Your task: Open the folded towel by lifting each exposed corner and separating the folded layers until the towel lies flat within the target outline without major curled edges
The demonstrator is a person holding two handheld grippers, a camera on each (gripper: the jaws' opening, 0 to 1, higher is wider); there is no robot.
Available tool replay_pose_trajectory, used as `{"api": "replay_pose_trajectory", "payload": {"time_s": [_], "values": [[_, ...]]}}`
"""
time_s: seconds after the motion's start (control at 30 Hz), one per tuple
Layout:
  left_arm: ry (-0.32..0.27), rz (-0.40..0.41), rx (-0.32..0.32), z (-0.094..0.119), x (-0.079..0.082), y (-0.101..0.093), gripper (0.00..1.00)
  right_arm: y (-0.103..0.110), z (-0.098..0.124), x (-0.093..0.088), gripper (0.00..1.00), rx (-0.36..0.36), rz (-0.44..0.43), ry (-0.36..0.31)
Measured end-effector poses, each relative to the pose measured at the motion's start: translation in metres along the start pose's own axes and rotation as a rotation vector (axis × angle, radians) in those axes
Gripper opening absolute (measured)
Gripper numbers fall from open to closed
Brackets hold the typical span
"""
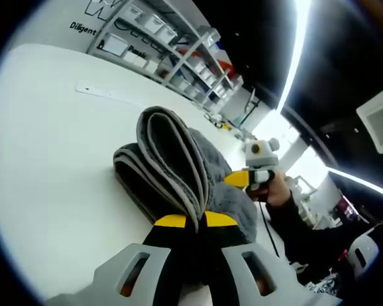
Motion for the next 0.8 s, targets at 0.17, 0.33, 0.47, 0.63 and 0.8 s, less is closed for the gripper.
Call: {"api": "replay_pose_trajectory", "payload": {"time_s": [0.17, 0.33, 0.47, 0.63, 0.8], "values": [[0.001, -0.005, 0.001, 0.0011, -0.0007, -0.0011, 0.04, 0.0014, 0.0000, -0.0013, 0.05, 0.001, 0.004, 0.003], [0.001, -0.010, 0.002, 0.0015, -0.0024, -0.0017, 0.04, 0.0013, -0.0003, -0.0014, 0.05, 0.002, 0.005, 0.004], [-0.001, -0.010, 0.002, 0.0013, -0.0026, -0.0012, 0.04, 0.0011, -0.0003, -0.0015, 0.05, 0.002, 0.005, 0.004], [-0.002, -0.012, 0.005, 0.0012, -0.0032, -0.0011, 0.04, 0.0002, -0.0006, -0.0021, 0.06, 0.003, 0.006, 0.004], [-0.007, -0.016, 0.006, 0.0010, -0.0030, -0.0007, 0.05, 0.0003, -0.0006, -0.0020, 0.06, 0.002, 0.012, 0.002]]}}
Point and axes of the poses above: the point that each gripper's makers call its tool centre point, and the gripper's own axes: z roughly backward along the fingers, y roughly to its left, x roughly out of its top, the point moved 10 cm from there along z, roughly backward along the fingers, and after that the axes turned 1 degree about z, right-handed, at the moved point
